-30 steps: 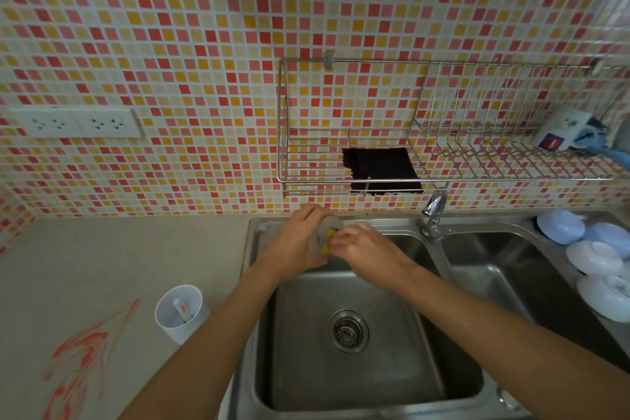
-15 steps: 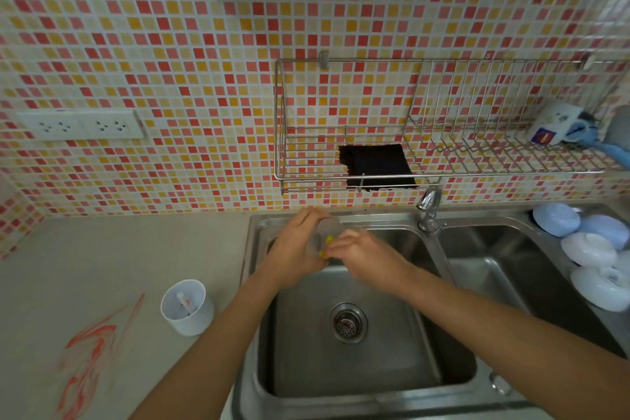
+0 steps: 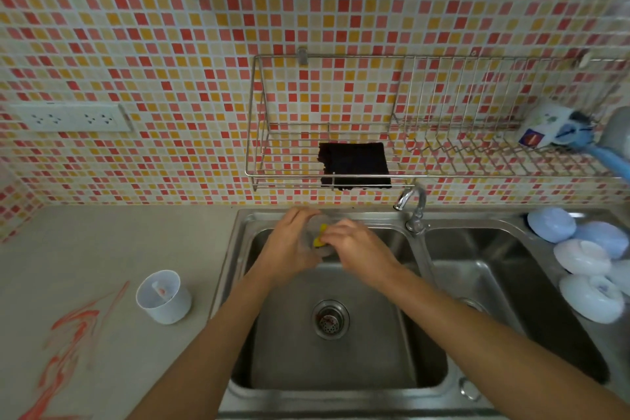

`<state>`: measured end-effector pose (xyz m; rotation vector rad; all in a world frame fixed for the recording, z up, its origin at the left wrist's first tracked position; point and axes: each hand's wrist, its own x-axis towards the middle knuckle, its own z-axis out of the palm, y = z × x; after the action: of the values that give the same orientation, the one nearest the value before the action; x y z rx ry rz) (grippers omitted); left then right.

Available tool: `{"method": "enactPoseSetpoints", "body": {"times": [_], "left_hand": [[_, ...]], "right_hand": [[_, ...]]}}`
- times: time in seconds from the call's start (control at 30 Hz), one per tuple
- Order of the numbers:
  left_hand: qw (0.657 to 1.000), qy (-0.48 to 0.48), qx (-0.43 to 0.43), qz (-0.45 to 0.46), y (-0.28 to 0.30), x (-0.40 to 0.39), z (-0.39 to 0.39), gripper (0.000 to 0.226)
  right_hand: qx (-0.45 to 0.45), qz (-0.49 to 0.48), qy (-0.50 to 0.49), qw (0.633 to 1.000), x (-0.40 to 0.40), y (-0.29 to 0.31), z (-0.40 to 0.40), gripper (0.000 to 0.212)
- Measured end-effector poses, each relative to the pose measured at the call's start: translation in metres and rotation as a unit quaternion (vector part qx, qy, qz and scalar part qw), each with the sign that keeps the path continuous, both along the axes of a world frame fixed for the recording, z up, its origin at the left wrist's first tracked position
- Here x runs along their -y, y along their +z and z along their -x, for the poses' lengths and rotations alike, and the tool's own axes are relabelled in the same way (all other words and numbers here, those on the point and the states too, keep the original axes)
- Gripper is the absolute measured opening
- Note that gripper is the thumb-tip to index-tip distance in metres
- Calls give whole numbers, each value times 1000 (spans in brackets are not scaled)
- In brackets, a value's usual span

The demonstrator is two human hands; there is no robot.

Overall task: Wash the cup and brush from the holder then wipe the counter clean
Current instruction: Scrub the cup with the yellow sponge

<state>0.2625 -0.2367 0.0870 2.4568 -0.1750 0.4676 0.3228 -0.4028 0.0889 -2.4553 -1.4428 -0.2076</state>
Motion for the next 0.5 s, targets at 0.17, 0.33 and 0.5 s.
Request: {"method": "enactPoseSetpoints", "body": {"times": [0.17,0.33,0.5], "left_hand": [[996,54,-38,51,-8,4,-3,78],[985,136,-75,79,-14,-7,4,87],[976,165,-100,101,-12,-7,4,76]], "right_hand": [[-128,-92,-55,986,0,12,-9,24],[-155,-336,-110,923,-2,86,-25,20],[-191,-375,-130,898,-45,113,-60,17]]}}
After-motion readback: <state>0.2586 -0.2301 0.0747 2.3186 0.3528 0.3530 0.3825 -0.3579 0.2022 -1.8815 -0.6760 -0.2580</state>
